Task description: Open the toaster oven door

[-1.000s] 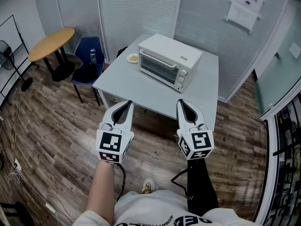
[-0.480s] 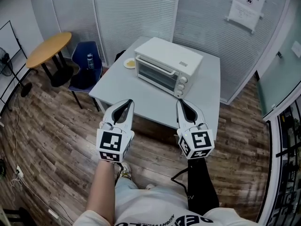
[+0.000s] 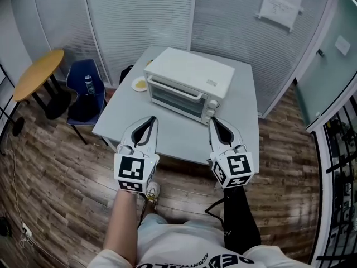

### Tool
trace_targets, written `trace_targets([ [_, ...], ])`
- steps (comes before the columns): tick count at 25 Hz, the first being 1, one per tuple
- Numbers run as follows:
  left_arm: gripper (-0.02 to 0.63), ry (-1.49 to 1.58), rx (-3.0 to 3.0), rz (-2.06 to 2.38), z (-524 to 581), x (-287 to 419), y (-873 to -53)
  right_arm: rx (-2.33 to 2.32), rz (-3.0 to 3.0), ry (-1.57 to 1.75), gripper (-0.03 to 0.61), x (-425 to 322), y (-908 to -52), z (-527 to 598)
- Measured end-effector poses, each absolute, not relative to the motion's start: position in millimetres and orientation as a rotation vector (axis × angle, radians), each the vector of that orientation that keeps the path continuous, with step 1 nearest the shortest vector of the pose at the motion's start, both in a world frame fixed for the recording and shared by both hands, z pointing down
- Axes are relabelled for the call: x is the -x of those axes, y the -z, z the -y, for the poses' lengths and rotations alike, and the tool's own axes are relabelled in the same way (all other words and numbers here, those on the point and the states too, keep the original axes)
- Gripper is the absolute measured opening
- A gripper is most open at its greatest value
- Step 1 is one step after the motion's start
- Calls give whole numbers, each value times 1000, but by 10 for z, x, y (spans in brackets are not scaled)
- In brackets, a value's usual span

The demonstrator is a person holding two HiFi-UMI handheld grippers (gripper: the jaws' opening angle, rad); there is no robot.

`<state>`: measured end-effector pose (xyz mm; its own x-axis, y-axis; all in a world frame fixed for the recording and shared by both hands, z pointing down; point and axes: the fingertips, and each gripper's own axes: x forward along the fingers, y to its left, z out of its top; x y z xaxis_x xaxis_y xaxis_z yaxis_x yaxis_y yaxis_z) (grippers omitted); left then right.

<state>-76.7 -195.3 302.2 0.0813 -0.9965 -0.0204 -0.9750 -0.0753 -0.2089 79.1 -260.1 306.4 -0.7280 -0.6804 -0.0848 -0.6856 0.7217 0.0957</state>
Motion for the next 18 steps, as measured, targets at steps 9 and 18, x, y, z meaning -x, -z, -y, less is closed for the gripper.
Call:
trace_targets([
  [9, 58, 222, 2347, -1808, 3080, 1373, -3037, 1410, -2782, -157, 3, -229, -3088, 3412],
  [18, 58, 291, 2494, -1615, 4009, 1744, -3267, 1689, -2729, -125, 3, 215, -3280, 4086],
])
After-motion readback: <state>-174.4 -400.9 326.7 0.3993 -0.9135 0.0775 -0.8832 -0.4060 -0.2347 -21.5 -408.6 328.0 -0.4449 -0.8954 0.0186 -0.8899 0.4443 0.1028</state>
